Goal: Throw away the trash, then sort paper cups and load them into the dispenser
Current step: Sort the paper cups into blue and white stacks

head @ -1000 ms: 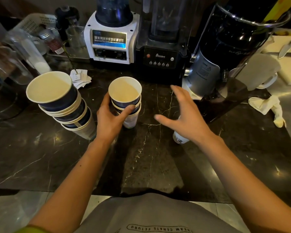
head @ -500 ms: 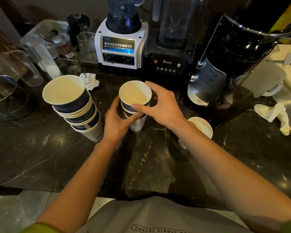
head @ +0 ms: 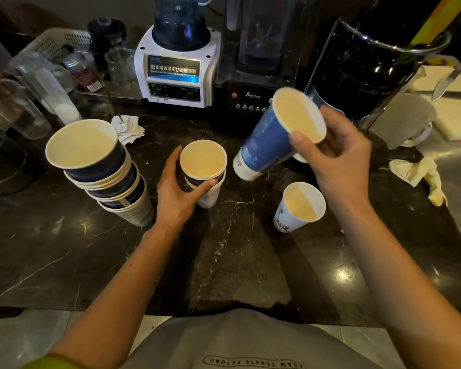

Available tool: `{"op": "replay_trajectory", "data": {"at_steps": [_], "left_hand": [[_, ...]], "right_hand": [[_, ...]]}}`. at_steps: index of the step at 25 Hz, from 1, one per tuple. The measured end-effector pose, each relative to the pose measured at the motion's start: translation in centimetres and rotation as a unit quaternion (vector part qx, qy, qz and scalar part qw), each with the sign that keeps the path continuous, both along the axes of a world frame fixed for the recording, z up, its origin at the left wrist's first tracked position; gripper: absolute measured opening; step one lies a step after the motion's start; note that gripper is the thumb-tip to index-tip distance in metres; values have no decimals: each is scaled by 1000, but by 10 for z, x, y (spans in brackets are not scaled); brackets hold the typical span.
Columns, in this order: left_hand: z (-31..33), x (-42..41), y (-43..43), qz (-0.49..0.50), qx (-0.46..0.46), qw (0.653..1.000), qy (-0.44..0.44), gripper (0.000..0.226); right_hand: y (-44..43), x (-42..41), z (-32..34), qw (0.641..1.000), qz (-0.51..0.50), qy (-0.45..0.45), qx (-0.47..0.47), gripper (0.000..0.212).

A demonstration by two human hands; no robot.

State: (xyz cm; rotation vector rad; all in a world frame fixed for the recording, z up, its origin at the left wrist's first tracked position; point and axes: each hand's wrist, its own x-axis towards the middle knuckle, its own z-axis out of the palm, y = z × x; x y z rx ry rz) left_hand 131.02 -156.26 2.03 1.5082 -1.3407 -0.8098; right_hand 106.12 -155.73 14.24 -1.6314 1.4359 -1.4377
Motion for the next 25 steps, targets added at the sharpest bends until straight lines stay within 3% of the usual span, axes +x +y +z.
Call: {"op": "replay_trajectory", "data": {"at_steps": [3,5,8,11,16,20,25], "left_hand": [[-2,-3,-1,6,-1,1000,4,90],[-2,-3,-2,5,-1,1000,4,88],[-4,2,-2,-4,-4,1000,10,87],[-4,4,-3,-10,1,1000,8,86],[-6,4,-4,-18,-1,1000,10,85],[-6,3,-4,-19,-6,1000,5,86],[-6,4,-4,-31,-32,999,15,82]], "right_hand": [[2,-9,-32,987,4,122,106,71],[-4,-5,-54,959,23,223,175,96],[-8,8,-71,922,54,315,220,95],[-10,12,-72,916,82,323,223,92],[-17,9,-48,867,167,397,250,108],[-29,48,-26,905,193,352,139,98],[-54,96,-33,882,224,396,126,99]]}}
